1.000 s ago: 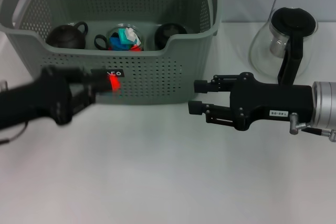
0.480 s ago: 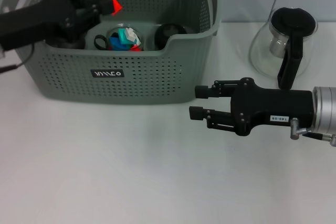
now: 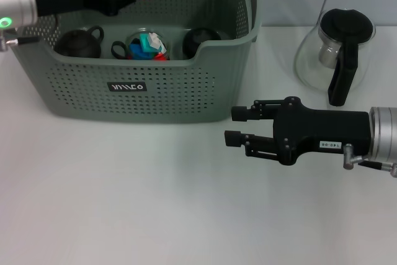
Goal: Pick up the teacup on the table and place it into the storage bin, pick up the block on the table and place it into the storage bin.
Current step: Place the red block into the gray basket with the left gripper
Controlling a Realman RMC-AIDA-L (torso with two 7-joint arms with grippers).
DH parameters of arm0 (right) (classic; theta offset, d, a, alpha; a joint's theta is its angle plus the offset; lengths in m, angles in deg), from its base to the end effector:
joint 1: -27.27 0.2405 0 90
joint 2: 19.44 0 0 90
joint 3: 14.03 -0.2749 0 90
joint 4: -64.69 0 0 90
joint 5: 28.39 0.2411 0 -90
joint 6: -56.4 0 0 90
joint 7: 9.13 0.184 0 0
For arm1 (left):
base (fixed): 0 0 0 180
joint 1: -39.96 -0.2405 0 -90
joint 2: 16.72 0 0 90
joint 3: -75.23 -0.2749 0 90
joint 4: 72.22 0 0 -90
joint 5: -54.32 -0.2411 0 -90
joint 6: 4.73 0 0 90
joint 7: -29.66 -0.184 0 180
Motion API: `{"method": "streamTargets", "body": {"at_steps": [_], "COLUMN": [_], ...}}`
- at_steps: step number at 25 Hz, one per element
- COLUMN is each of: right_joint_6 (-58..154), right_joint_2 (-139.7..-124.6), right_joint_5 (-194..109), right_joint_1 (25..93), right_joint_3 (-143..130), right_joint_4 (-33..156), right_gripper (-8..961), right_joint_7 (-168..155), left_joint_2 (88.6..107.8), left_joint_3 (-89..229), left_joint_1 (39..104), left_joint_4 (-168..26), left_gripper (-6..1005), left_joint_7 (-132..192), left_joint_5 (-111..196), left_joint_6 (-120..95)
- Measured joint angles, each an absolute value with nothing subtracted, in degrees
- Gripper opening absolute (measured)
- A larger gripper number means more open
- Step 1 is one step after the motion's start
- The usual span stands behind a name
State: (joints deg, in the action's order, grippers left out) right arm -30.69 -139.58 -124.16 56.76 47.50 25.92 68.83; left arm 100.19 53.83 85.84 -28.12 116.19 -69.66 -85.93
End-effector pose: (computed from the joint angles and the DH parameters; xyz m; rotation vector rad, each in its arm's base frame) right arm 0.2175 0.3670 -0.0817 -2.8573 0.4519 0.8745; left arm -0.2201 0.4885 0.0425 -2.4521 -0.5095 -0.6609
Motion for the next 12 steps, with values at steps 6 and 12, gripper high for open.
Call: {"method": "streamTargets", "body": {"at_steps": [6, 12], "right_joint_6": [-30.62, -30.79], "right_joint_2": [-139.58, -139.58], "right_joint_5": [-124.4, -124.4], "right_joint_1": [56.79, 56.8], "right_joint_3": [47.5, 47.5], "right_joint_4": [26.02, 26.02], "right_gripper": [534, 534], "right_joint_7": [68.77, 68.74], "left_joint_2": [101.22, 103.01], "left_joint_3": [44.87, 41.4], "left_joint_1": [86.04, 85.34], "left_joint_4": [-28.24, -27.7], "left_gripper": [191, 194], "left_joint_7": [117.99, 119.42], "left_joint_5": [-69.93, -70.13], "left_joint_6": [-75.3, -68.87]}}
